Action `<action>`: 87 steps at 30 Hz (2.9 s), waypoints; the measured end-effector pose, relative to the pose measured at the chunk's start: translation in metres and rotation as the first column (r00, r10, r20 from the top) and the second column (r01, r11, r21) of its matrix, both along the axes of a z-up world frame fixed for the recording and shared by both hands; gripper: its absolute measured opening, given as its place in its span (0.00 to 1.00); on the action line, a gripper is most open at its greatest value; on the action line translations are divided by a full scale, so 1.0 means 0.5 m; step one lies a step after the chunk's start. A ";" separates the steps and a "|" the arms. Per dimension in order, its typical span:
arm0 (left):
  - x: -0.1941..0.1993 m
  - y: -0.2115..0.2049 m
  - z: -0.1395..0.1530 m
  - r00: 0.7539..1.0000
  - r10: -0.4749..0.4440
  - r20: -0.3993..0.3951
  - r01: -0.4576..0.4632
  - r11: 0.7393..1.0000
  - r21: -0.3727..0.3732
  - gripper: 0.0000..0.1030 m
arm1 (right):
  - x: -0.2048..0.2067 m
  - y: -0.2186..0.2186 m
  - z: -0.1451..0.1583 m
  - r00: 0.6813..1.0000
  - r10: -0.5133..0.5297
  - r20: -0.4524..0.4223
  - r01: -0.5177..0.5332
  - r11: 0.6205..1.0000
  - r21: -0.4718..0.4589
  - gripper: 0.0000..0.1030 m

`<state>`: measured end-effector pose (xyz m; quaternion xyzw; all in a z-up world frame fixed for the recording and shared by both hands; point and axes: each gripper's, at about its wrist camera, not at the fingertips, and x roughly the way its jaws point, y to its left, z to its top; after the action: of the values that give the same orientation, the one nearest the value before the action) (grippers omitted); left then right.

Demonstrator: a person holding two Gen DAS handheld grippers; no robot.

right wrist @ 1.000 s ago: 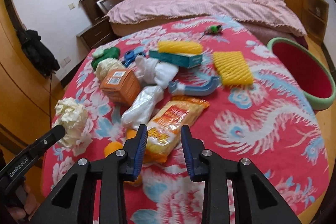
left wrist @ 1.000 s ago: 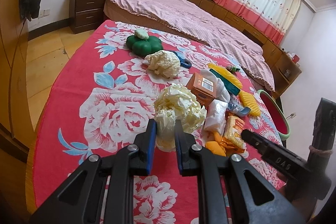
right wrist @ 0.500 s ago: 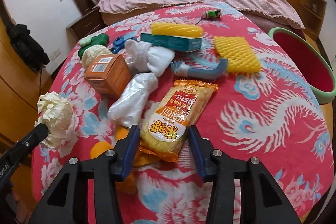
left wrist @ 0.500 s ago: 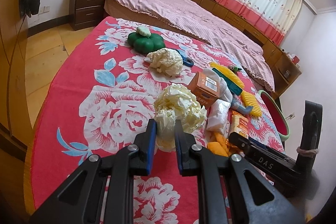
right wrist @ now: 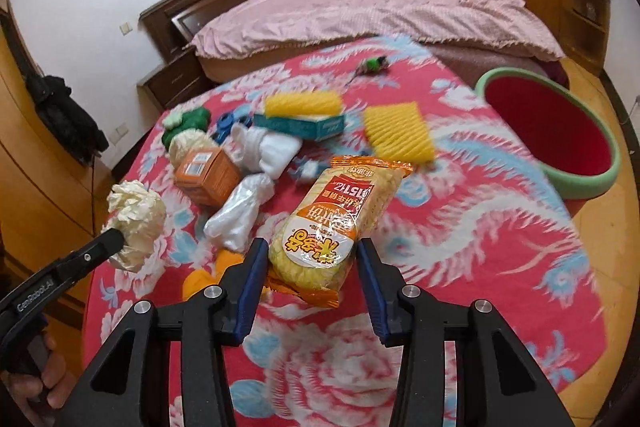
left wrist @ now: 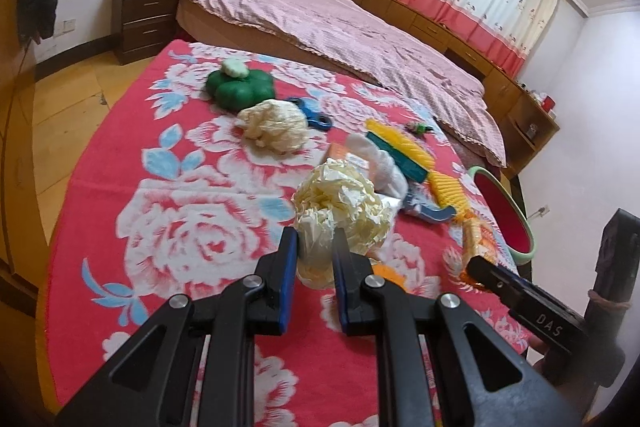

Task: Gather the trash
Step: 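Carry both items over the red bucket and open the right tool, then lower the crumpled paper into the bucket and open the left tool, then move both tools back over the bed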

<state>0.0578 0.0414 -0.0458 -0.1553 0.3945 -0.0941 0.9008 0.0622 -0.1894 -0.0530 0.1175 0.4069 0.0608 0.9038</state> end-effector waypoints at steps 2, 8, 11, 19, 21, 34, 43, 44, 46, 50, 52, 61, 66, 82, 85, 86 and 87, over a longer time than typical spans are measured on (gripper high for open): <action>0.008 -0.015 0.007 1.000 -0.014 0.001 0.014 1.000 0.003 0.16 | -0.002 -0.017 0.012 1.000 -0.013 0.021 0.013 1.000 -0.002 0.45; 0.042 -0.075 0.031 0.997 -0.072 0.005 0.072 0.997 0.008 0.16 | -0.004 -0.088 0.036 0.996 -0.067 0.053 0.067 0.998 0.008 0.45; 0.061 -0.117 0.041 0.994 -0.106 0.012 0.105 0.994 0.018 0.16 | -0.001 -0.130 0.044 0.993 -0.102 0.061 0.101 0.995 0.015 0.45; 0.113 -0.251 0.057 0.977 -0.214 0.003 0.213 0.974 0.072 0.16 | 0.009 -0.240 0.050 0.980 -0.189 0.068 0.187 0.982 0.040 0.45; 0.127 -0.288 0.061 0.970 -0.243 -0.001 0.242 0.967 0.082 0.16 | 0.010 -0.268 0.049 0.975 -0.212 0.068 0.209 0.977 0.045 0.45; 0.197 -0.505 0.053 0.924 -0.380 -0.039 0.382 0.917 0.119 0.16 | 0.055 -0.440 0.001 0.944 -0.331 -0.009 0.331 0.942 0.062 0.45; 0.235 -0.602 0.022 0.901 -0.426 -0.076 0.433 0.889 0.151 0.16 | 0.090 -0.511 -0.038 0.930 -0.364 -0.049 0.367 0.926 0.084 0.47; 0.239 -0.608 0.019 0.900 -0.428 -0.081 0.436 0.887 0.153 0.16 | 0.096 -0.519 -0.041 0.930 -0.364 -0.057 0.368 0.925 0.097 0.47; 0.246 -0.620 0.010 0.897 -0.432 -0.091 0.441 0.884 0.155 0.16 | 0.100 -0.531 -0.044 0.926 -0.372 -0.057 0.376 0.921 0.106 0.47; 0.258 -0.643 -0.003 0.893 -0.437 -0.104 0.449 0.879 0.162 0.16 | 0.105 -0.544 -0.045 0.924 -0.381 -0.040 0.383 0.918 0.105 0.47; 0.262 -0.654 -0.011 0.890 -0.442 -0.111 0.456 0.875 0.163 0.16 | 0.104 -0.551 -0.044 0.922 -0.386 -0.035 0.387 0.916 0.108 0.47; 0.276 -0.716 -0.041 0.864 -0.484 -0.142 0.503 0.848 0.170 0.16 | 0.071 -0.580 -0.044 0.903 -0.430 -0.019 0.429 0.894 0.132 0.48; 0.277 -0.730 -0.042 0.862 -0.486 -0.143 0.505 0.845 0.173 0.33 | 0.058 -0.590 -0.048 0.892 -0.452 -0.027 0.450 0.880 0.148 0.52; 0.234 -0.663 0.003 0.886 -0.450 -0.110 0.463 0.873 0.153 0.34 | 0.022 -0.539 -0.002 0.902 -0.432 0.027 0.424 0.894 0.147 0.60; 0.224 -0.640 0.014 0.894 -0.435 -0.104 0.447 0.882 0.150 0.34 | 0.014 -0.522 0.009 0.906 -0.422 0.036 0.413 0.899 0.148 0.60; 0.221 -0.631 0.017 0.897 -0.430 -0.103 0.441 0.885 0.149 0.34 | 0.010 -0.513 0.014 0.908 -0.417 0.040 0.407 0.901 0.148 0.60; 0.216 -0.620 0.023 0.901 -0.423 -0.100 0.434 0.889 0.147 0.34 | 0.008 -0.508 0.016 0.910 -0.413 0.043 0.403 0.903 0.148 0.60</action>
<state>0.1659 -0.2685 -0.0345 0.0081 0.4546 -0.2523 0.8542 0.0662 -0.4435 -0.0449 0.2590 0.3348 -0.0980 0.9007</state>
